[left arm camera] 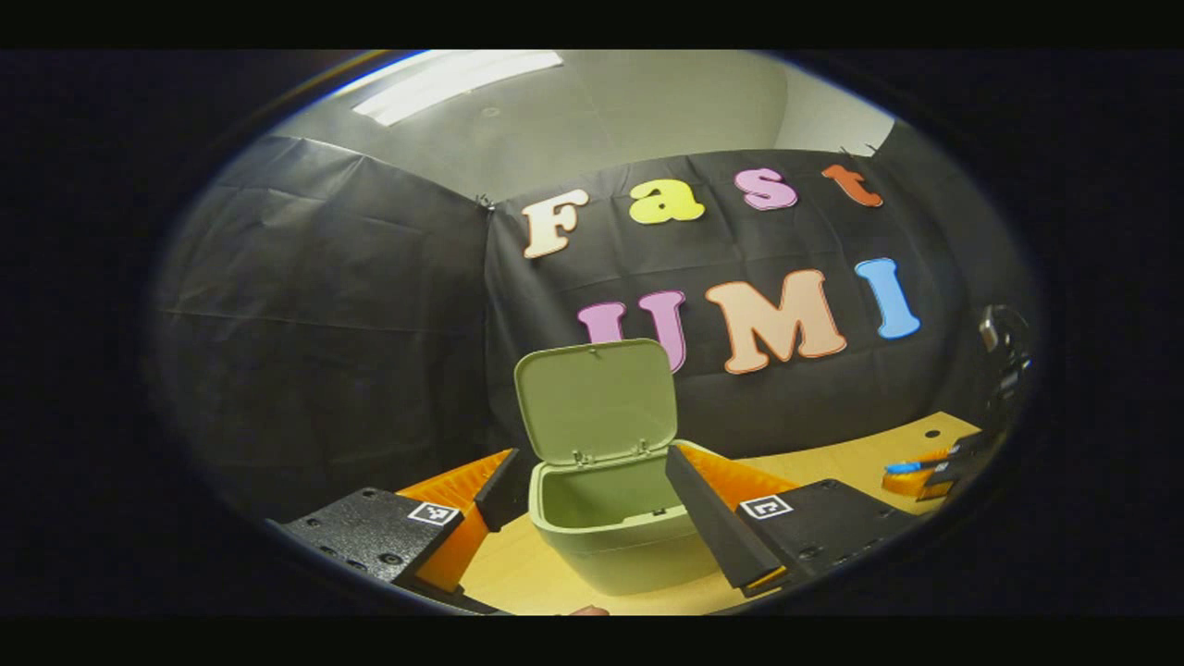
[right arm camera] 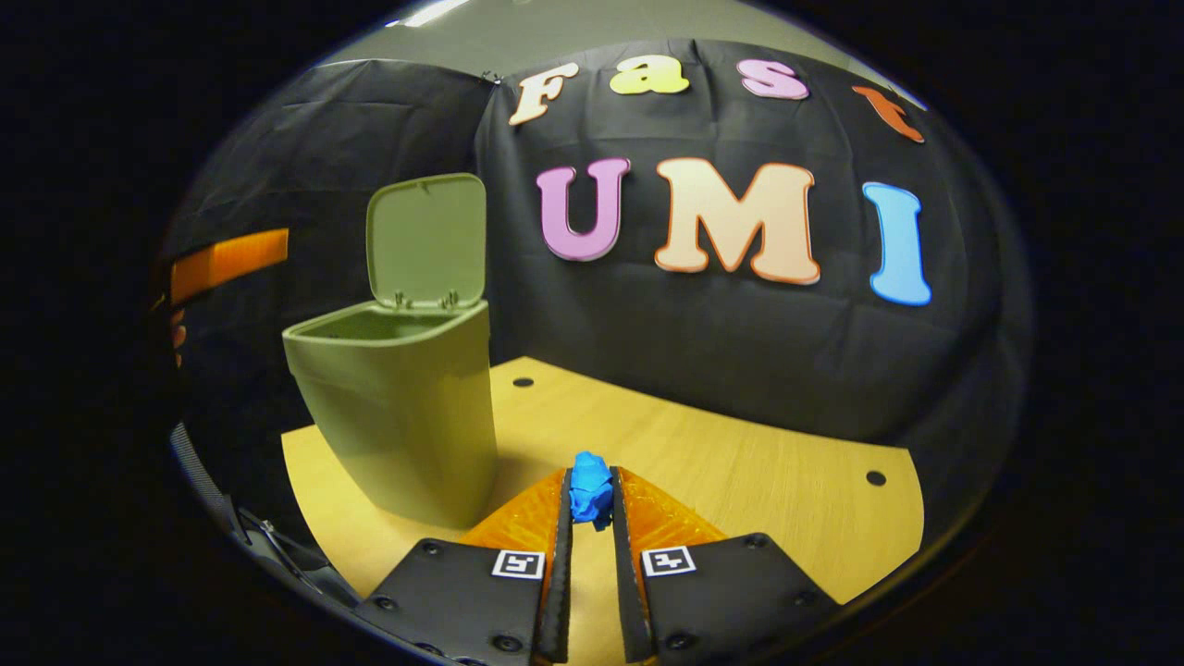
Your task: Press the lid of the desktop garbage bin to open it, pick up the crumpled paper on the desktop and throw it into the bin, then pick up the pop can on the desktop and drop it into the bin, and finally close the garbage bin lid.
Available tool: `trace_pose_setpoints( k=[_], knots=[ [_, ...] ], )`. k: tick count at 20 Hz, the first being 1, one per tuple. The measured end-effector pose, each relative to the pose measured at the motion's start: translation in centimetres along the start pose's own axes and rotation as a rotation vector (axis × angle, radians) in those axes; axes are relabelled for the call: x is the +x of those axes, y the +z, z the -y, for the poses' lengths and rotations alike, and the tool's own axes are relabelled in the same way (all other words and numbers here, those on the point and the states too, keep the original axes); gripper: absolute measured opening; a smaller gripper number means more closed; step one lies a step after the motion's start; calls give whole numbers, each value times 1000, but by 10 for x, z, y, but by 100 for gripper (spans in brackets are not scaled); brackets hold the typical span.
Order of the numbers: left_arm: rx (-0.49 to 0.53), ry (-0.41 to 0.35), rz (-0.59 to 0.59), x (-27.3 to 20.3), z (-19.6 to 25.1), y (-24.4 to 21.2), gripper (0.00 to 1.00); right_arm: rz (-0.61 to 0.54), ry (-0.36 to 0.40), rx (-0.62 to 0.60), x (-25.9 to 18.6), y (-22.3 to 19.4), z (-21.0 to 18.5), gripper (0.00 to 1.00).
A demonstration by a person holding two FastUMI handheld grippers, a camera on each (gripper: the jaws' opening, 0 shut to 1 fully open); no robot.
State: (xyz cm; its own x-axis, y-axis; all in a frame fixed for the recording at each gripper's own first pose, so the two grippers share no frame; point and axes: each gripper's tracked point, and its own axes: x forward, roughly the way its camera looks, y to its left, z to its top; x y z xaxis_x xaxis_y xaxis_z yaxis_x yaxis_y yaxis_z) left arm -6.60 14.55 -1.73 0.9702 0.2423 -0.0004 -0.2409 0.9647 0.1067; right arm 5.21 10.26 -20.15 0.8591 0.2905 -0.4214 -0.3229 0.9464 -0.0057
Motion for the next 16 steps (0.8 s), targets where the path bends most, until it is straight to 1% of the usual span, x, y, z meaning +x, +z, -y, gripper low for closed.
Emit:
trace_pose_setpoints(
  k=[2, 3, 4, 7, 10, 12, 14, 16],
  knots=[
    [-3, 15, -8, 1, -14, -5, 94, 84, 14, -21, 6, 41, -13, 23],
    [-4, 23, -14, 3, -21, -8, 94, 119, 21, -30, 9, 57, -20, 24],
    [-6, 32, -20, 3, -28, -12, 94, 145, 35, -38, 13, 73, -30, 23],
    [-7, 52, -35, 4, -51, -20, 94, 194, 86, -52, 24, 105, -64, 23],
    [-18, 68, -50, 5, -70, -30, 94, 220, 126, -72, 41, 124, -96, 24],
    [-19, 81, -55, 5, -82, -34, 94, 223, 151, -95, 47, 127, -116, 22],
    [-11, 89, -56, 2, -92, -36, 94, 226, 181, -106, 53, 129, -138, 24],
    [-6, 91, -59, -1, -99, -40, 94, 230, 200, -114, 60, 133, -155, 23]
  ],
)
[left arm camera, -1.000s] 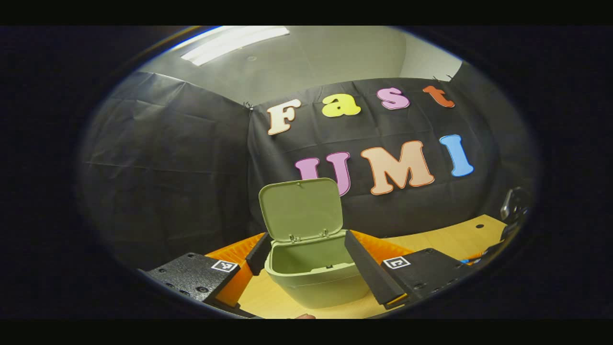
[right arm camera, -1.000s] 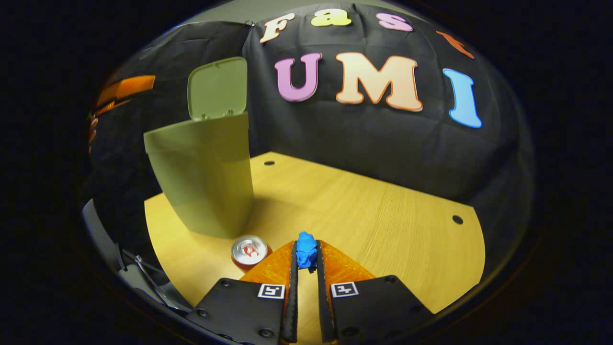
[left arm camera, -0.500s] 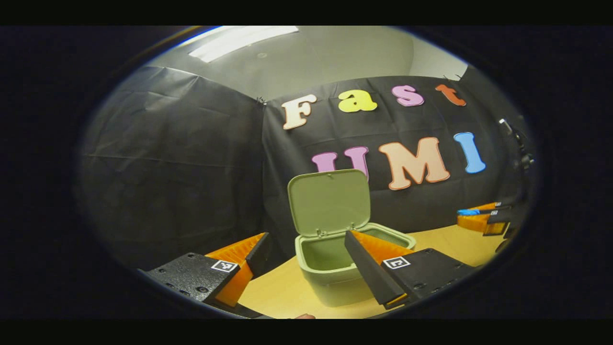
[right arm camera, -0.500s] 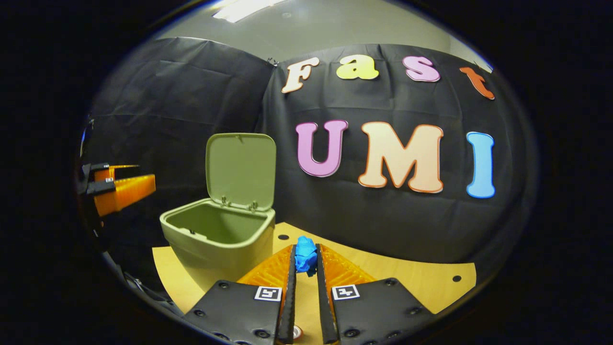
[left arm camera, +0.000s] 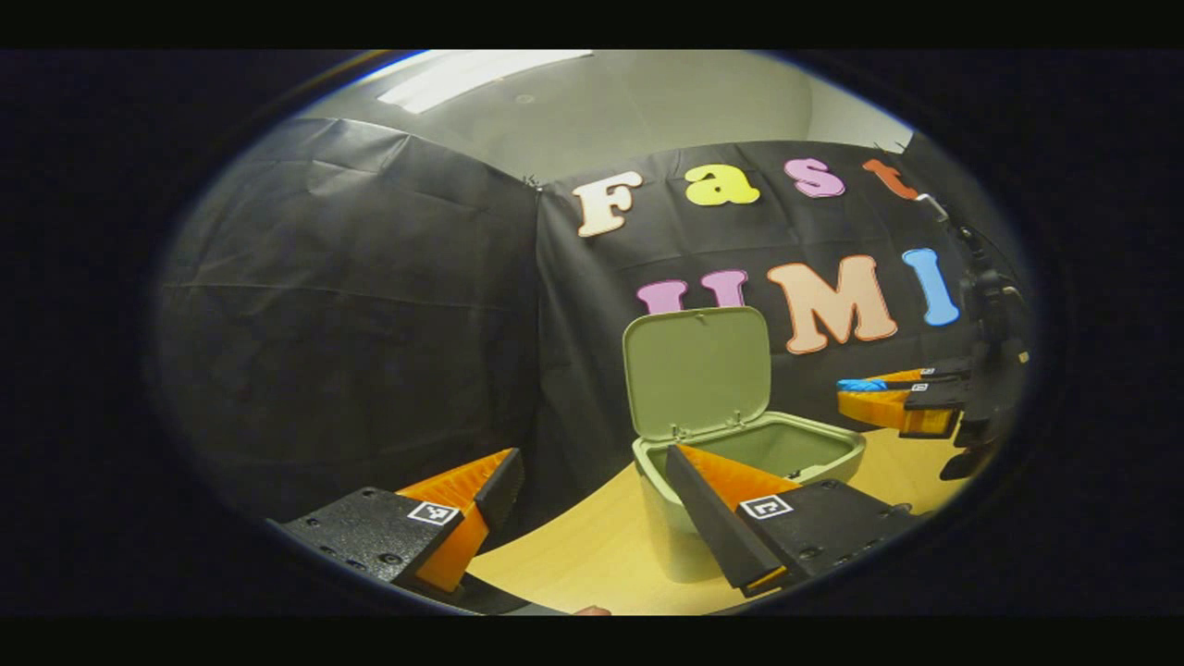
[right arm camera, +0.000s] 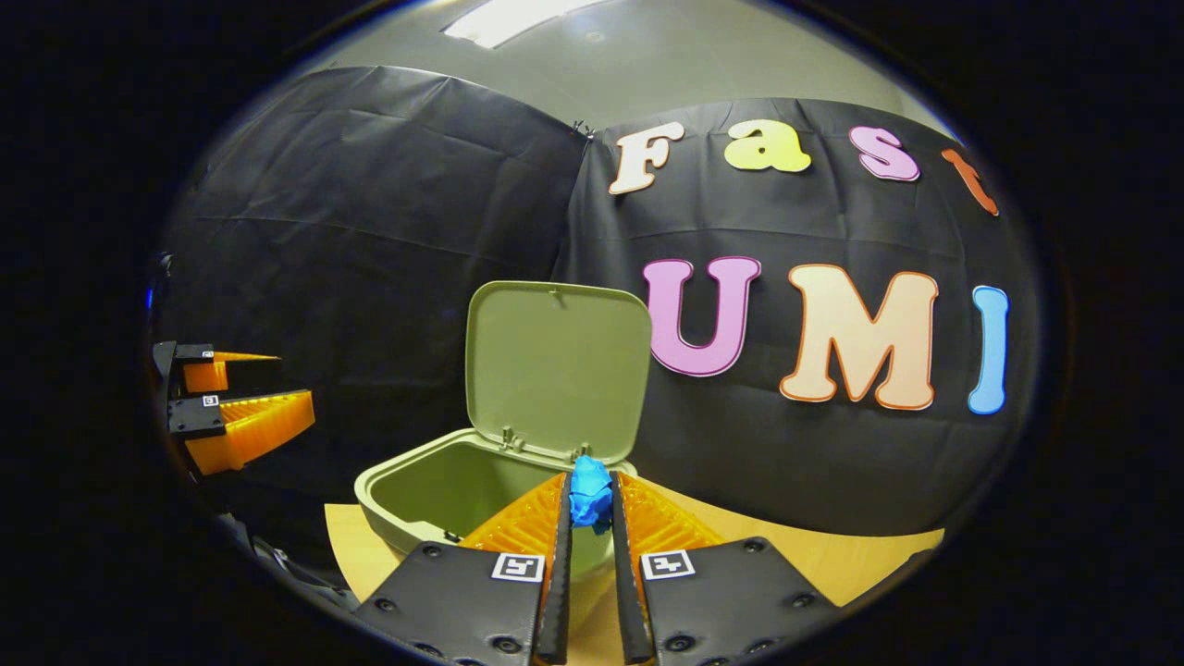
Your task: Press the lid of the desktop garbage bin to open it, pick up the crumpled paper on the desktop and throw it into the bin, then pick up the pop can on the desktop and drop it into the bin, and finally close the garbage bin lid.
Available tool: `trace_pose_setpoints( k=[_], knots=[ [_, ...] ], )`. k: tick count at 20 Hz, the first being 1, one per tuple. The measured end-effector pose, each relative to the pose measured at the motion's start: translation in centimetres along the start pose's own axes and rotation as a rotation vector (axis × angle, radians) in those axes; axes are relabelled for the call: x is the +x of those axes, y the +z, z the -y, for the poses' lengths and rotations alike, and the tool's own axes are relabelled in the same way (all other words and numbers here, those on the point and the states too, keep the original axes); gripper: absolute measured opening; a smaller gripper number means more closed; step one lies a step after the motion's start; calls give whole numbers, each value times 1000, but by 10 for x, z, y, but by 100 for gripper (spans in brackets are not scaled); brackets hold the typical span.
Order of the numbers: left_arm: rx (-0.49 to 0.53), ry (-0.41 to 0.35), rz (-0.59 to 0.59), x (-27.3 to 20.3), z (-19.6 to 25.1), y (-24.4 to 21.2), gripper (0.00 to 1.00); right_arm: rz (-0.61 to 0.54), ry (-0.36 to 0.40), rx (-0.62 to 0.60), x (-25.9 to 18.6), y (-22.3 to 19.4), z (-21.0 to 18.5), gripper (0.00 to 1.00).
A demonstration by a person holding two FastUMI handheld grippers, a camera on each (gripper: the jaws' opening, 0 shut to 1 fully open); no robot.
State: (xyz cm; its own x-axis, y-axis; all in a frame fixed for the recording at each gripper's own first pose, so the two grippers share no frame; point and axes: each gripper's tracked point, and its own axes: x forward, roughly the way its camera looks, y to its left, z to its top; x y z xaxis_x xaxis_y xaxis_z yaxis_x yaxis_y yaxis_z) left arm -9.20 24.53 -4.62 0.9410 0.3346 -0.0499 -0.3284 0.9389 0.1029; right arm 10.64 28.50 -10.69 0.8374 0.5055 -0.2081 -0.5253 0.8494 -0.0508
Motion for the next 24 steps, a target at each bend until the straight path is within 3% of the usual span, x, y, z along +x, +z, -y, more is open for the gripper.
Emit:
trace_pose_setpoints(
  k=[3, 6, 8, 11, 12, 13, 16, 17, 18, 24],
  knots=[
    [-4, -13, -15, -5, -1, -7, 94, -22, 22, 4, 14, -7, -17, 23],
    [-16, -47, -20, -12, 10, -9, 94, -22, 12, 34, 21, -10, -21, 100],
    [-27, -73, -18, -13, 22, -9, 94, 11, -5, 36, 5, 2, -12, 95],
    [-30, -96, -20, -10, 41, -8, 94, 49, -57, 12, -19, 8, 16, 100],
    [-34, -114, -19, -11, 51, -6, 100, 52, -71, 11, -28, 9, 26, 100],
    [-42, -139, -16, -10, 64, -5, 94, 51, -93, 14, -36, 6, 38, 98],
    [-39, -211, -16, -9, 106, -2, 94, 45, -167, 30, -67, -1, 80, 100],
    [-37, -234, -14, -8, 121, 1, 100, 41, -195, 34, -77, -6, 95, 98],
    [-42, -260, -9, -10, 135, 4, 94, 35, -222, 37, -88, -10, 110, 98],
    [-46, -455, -17, -20, 232, 8, 94, 4, -391, 110, -156, -39, 193, 100]
  ],
)
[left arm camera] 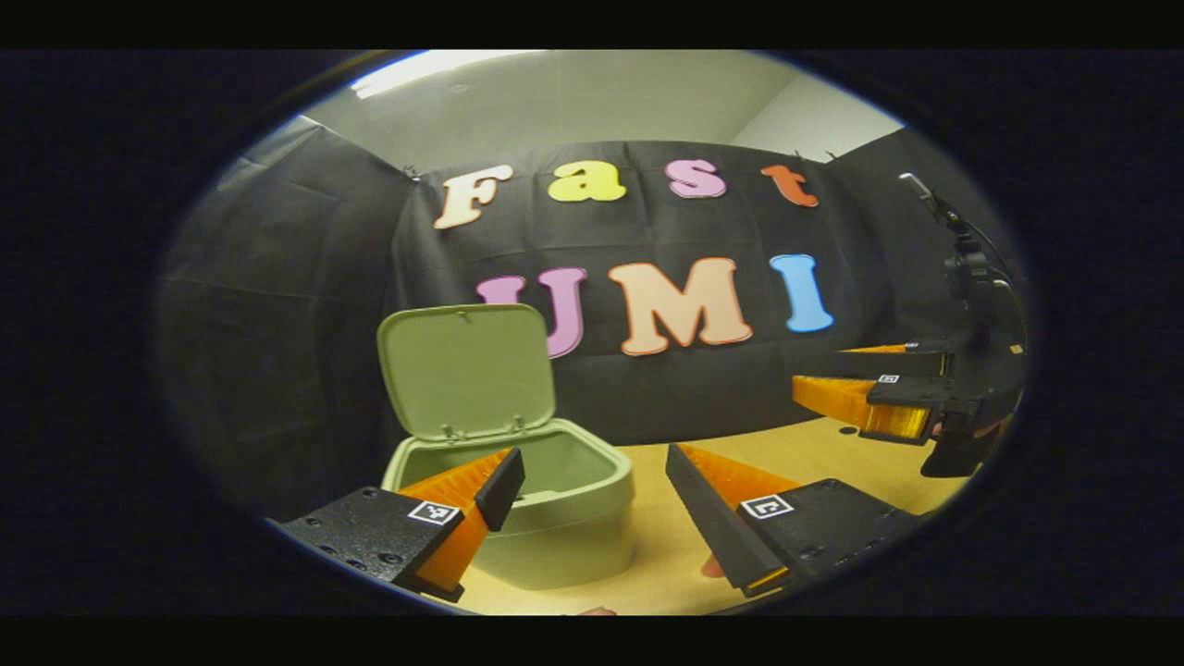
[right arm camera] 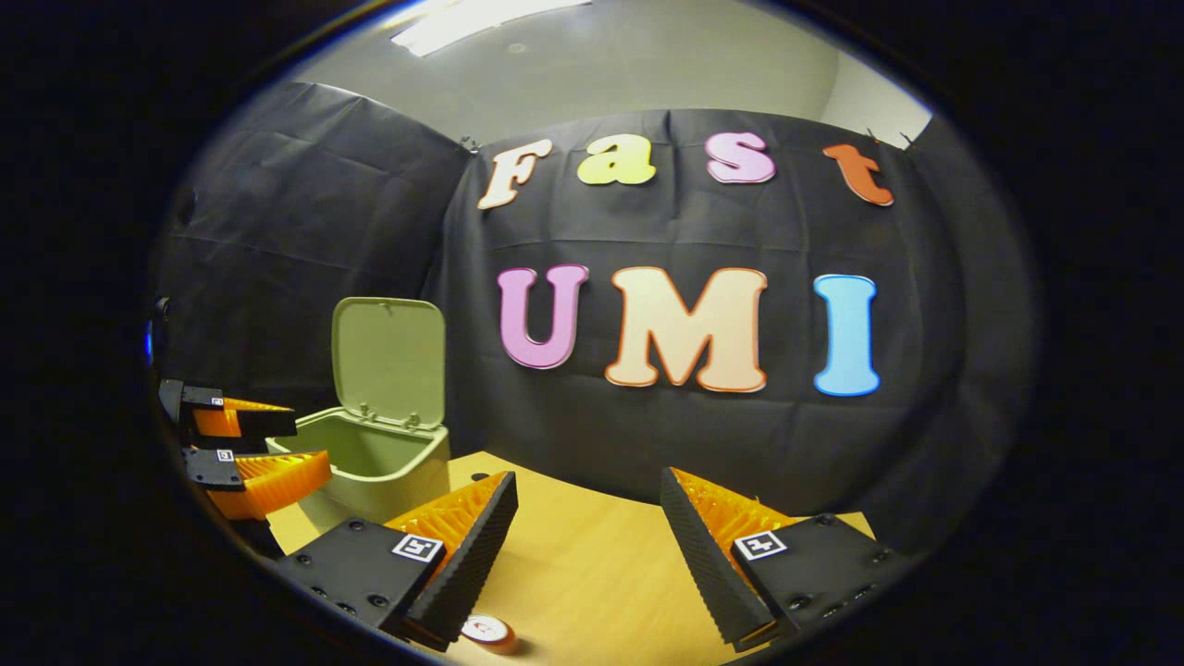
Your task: Press the lid of the desktop garbage bin to open it, pick up the crumpled paper on the desktop and throw it into the bin, then pick up the pop can on the desktop and drop it into the bin, and finally close the garbage bin lid.
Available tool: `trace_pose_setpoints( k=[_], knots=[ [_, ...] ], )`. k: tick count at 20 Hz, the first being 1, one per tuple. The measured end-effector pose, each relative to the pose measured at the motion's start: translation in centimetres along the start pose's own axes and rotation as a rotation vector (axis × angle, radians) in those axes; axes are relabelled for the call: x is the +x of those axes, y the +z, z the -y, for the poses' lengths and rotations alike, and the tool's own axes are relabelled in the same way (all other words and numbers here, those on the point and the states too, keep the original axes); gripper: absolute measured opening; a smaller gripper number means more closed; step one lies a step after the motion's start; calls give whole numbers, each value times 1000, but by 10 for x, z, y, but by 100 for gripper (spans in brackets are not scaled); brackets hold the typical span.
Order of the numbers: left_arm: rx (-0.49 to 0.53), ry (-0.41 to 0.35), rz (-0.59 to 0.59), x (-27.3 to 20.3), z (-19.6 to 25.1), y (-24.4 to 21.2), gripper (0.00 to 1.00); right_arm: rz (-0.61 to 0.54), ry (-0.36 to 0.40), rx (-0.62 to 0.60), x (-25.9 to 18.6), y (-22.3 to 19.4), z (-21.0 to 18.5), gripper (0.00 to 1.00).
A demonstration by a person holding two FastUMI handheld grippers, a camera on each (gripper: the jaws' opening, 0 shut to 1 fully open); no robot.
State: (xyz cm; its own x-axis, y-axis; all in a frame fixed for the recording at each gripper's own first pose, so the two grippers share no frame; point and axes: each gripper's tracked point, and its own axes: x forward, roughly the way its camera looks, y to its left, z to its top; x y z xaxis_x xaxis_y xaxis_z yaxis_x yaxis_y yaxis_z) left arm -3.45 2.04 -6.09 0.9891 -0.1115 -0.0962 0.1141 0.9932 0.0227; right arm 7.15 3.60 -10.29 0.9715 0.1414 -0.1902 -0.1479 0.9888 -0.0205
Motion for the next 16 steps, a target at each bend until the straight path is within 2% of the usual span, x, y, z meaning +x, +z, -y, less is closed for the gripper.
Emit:
trace_pose_setpoints(
  k=[5, 9, 13, 16],
  knots=[
    [-18, -150, -135, 18, 67, -48, 94, -52, -116, 32, -32, -25, 64, 100],
    [-9, -245, -204, 22, 111, -85, 95, -110, -180, 42, -59, -47, 97, 98],
    [-6, -301, -286, 26, 143, -125, 95, -154, -230, 56, -80, -61, 117, 98],
    [-20, -295, -351, 32, 147, -157, 95, -192, -248, 77, -92, -73, 125, 98]
  ],
)
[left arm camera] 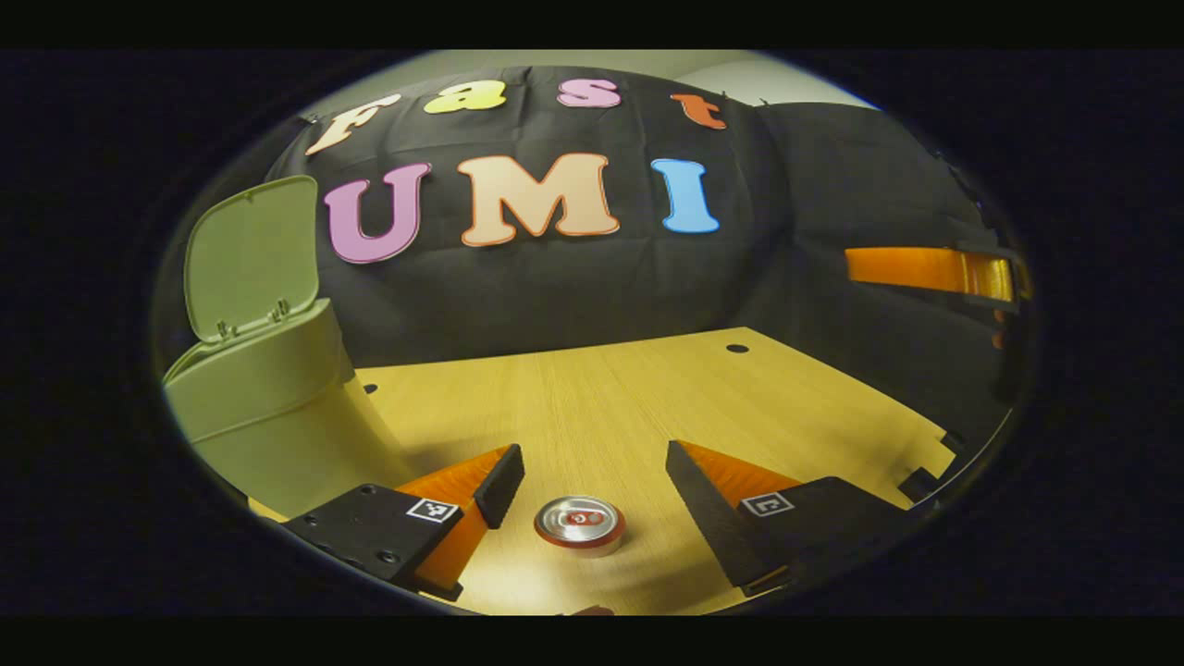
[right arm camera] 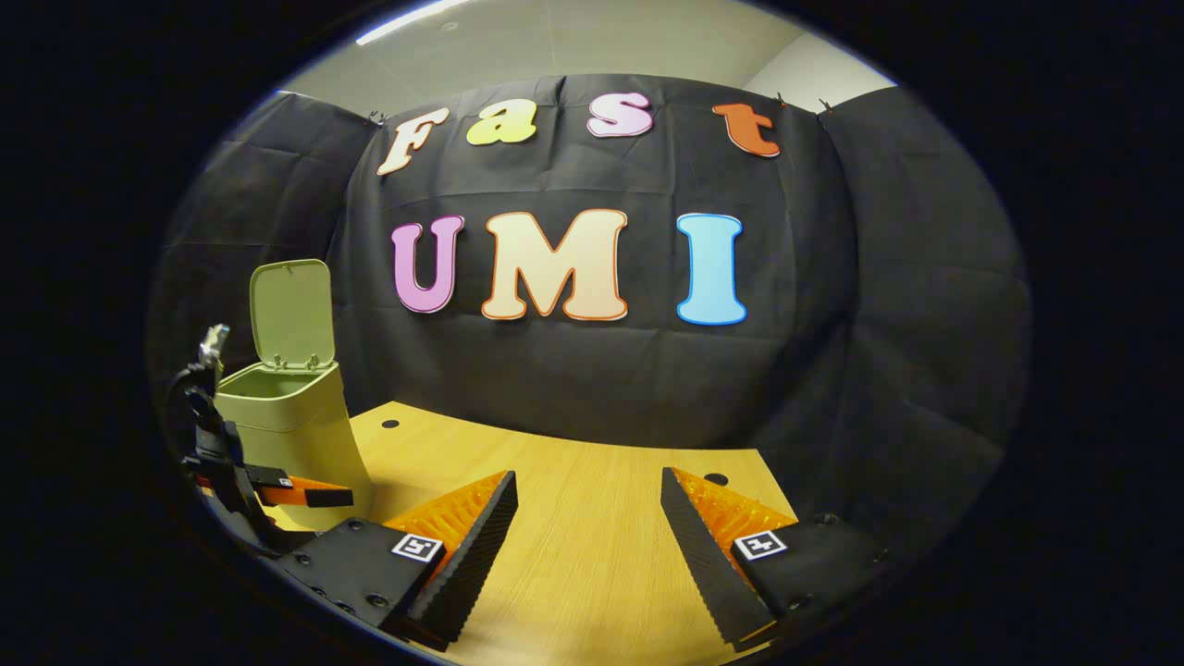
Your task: Press the lid of the desktop garbage bin to open it, pick up the crumpled paper on the desktop and throw it into the bin, then pick up the pop can on the desktop and drop it into the bin, and finally close the garbage bin lid.
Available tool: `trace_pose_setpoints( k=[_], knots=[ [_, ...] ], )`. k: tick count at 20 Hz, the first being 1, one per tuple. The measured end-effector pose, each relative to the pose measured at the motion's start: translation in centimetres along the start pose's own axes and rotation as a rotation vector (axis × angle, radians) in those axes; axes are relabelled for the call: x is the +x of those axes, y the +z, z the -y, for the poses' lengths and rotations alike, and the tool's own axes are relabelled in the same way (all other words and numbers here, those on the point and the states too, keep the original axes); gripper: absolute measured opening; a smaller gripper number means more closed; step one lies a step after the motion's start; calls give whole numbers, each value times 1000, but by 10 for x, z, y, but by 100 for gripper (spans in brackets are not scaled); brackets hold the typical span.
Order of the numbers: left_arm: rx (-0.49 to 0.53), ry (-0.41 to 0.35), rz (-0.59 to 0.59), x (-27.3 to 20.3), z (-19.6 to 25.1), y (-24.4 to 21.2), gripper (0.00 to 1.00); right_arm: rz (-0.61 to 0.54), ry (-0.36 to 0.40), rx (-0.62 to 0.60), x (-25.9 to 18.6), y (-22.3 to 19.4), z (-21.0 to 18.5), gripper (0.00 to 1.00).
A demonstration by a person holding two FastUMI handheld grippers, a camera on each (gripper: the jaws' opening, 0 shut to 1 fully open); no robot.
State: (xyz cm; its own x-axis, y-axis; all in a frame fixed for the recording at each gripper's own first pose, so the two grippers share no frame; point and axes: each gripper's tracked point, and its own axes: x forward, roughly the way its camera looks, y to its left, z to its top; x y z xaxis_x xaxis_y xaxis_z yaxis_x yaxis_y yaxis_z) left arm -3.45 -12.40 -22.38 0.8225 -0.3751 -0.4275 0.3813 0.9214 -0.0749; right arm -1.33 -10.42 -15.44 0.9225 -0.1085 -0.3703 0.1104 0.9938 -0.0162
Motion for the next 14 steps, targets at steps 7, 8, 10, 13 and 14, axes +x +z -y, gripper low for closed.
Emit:
trace_pose_setpoints(
  k=[7, 8, 10, 13, 14],
  knots=[
    [7, 39, -168, 34, -12, -75, 95, -78, -45, 12, -11, -26, 18, 98],
    [12, 43, -195, 38, -12, -85, 95, -84, -47, 14, -11, -28, 19, 98],
    [15, 53, -243, 46, -14, -105, 95, -88, -49, 10, -12, -28, 17, 98],
    [-1, 60, -266, 45, -18, -111, 79, -90, -46, -3, -11, -30, 15, 98],
    [-8, 59, -254, 44, -18, -104, 79, -91, -42, -6, -10, -31, 12, 98]
  ],
)
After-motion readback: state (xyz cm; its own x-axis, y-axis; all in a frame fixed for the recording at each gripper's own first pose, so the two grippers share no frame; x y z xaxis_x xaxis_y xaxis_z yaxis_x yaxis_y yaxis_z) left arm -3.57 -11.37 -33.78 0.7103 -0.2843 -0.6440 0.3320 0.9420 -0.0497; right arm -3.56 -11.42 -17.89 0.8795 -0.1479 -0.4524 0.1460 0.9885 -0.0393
